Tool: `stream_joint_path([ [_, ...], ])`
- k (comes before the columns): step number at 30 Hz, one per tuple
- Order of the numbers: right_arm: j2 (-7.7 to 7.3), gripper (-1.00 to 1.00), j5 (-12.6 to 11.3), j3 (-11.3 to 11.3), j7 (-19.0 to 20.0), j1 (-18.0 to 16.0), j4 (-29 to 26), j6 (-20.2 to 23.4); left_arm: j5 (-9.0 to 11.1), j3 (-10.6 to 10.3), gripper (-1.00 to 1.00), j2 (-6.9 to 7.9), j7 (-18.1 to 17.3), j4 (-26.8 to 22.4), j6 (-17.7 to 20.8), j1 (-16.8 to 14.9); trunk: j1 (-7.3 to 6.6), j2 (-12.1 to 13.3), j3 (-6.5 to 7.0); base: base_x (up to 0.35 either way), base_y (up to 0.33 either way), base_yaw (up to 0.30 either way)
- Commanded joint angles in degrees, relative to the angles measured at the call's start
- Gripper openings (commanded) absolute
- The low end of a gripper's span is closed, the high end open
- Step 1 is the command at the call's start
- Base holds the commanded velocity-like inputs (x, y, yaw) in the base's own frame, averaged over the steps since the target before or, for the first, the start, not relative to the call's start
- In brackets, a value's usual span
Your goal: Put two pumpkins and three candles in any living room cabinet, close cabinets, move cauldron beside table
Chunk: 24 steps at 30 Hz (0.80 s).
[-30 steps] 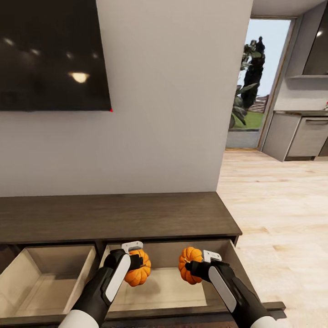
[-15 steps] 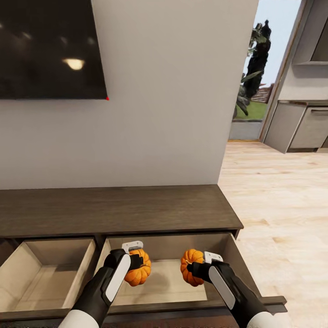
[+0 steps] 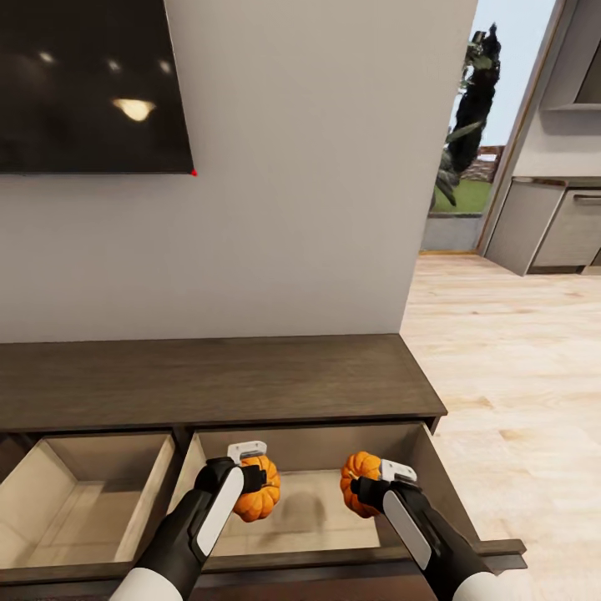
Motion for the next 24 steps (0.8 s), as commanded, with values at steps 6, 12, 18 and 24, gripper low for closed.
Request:
stream_joint_path([
  [6, -0.03, -1.00, -0.62, 0.23, -0.78, -0.03, -0.06, -0.02, 0.58, -0.15, -1.00, 0.02, 0.55, -0.08, 0.07, -0.03, 0.09, -0.08, -0.94, 0.000, 0.000, 0.000],
  [12, -0.03, -1.00, -0.62, 0.24, -0.79, -0.03, -0.06, -0.03, 0.64, -0.15, -1.00, 0.02, 0.55, -0.08, 0.07, -0.03, 0.25, -0.16, -2.27, 0.000, 0.000, 0.000],
  [18, -0.03, -1.00, -0.61, 0.24, -0.79, -0.03, -0.06, -0.03, 0.64, -0.12, -1.00, 0.02, 0.55, -0.07, 0.07, -0.03, 0.35, -0.21, -3.16, 0.000, 0.000, 0.000],
  [24, -0.03, -1.00, -0.54, 0.24, -0.79, -0.03, -0.06, 0.01, 0.65, -0.12, -1.00, 0.02, 0.55, -0.07, 0.07, -0.03, 0.45, -0.27, -4.04, 0.000, 0.000, 0.000],
])
